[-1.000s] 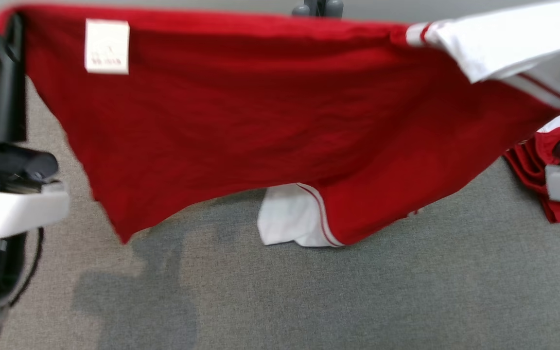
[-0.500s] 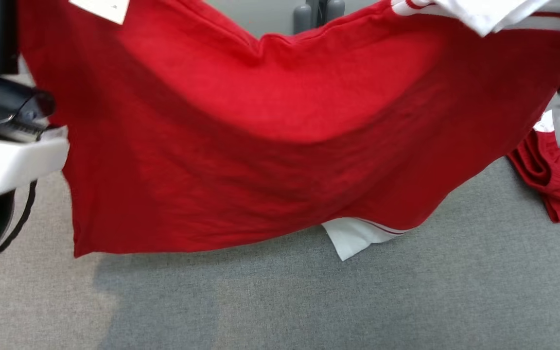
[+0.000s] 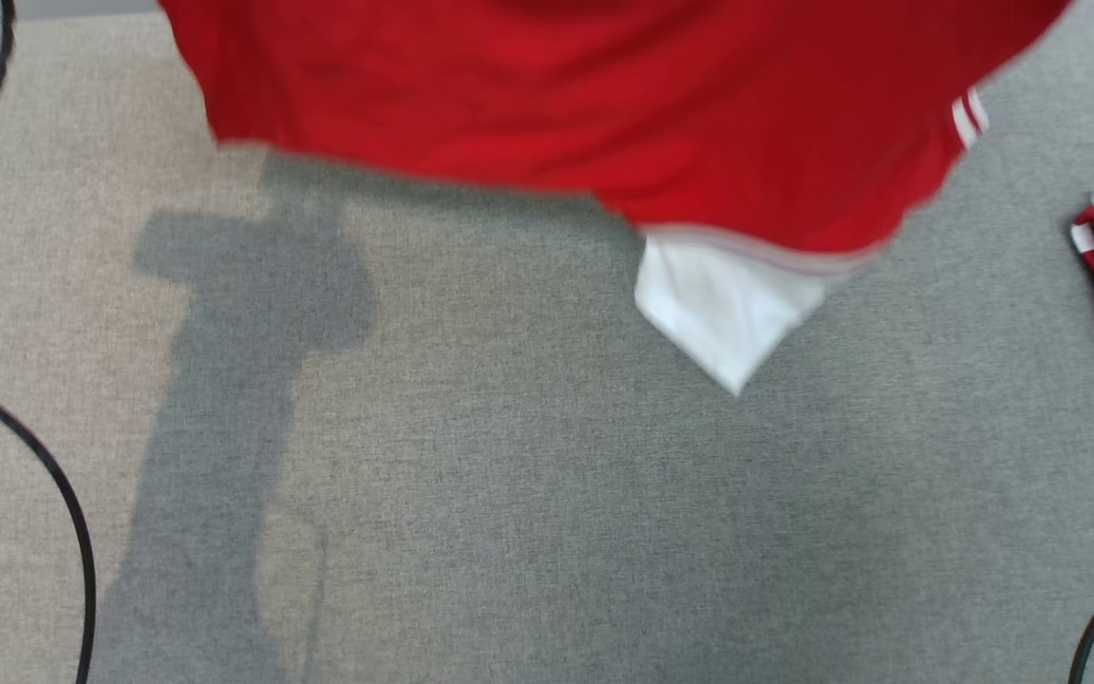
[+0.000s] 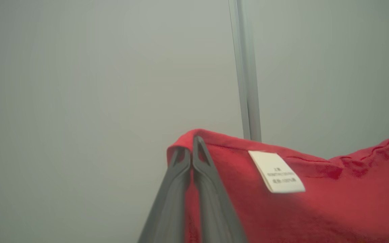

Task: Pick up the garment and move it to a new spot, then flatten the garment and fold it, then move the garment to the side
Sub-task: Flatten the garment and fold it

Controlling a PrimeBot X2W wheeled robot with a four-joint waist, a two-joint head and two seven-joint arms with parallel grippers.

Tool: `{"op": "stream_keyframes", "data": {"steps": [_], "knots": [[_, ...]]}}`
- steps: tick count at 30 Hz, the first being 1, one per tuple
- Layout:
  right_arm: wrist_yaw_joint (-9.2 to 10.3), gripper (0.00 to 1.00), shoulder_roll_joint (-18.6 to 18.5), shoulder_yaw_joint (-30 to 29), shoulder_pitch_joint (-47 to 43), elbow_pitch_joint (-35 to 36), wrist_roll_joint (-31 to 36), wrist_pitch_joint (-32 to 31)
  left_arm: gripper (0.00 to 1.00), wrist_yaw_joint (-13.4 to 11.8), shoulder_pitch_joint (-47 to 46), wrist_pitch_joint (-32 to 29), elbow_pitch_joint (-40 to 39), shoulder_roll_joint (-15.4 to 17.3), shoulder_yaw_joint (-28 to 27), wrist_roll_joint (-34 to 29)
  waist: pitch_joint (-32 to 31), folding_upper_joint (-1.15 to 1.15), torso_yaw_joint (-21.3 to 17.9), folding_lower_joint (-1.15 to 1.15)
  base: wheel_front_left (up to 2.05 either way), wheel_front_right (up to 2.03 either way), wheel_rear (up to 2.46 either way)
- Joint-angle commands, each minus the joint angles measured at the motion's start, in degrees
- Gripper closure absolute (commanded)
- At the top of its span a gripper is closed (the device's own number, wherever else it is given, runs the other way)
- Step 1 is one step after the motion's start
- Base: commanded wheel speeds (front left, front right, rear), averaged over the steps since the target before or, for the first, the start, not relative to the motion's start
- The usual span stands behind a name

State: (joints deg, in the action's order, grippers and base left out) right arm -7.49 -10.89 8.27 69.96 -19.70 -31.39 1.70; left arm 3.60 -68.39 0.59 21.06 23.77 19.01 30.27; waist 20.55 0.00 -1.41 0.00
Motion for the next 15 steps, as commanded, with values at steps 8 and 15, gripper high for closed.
{"op": "stream_keyframes", "data": {"steps": [8,15], "knots": [[0.00,1.00,2.7,-0.2,18.2,-20.9,-3.3,9.8,1.00,2.0,-13.4,3.8,22.3,-3.7,-1.7,3.0,1.7,0.00,0.1,0.00,0.00,0.00,0.00],[0.00,1.00,3.6,5.3,23.7,-31.0,-4.1,11.7,1.00,3.4,-17.6,7.1,31.1,-5.5,0.6,3.1,4.0,0.00,0.0,0.00,0.00,0.00,0.00]]}}
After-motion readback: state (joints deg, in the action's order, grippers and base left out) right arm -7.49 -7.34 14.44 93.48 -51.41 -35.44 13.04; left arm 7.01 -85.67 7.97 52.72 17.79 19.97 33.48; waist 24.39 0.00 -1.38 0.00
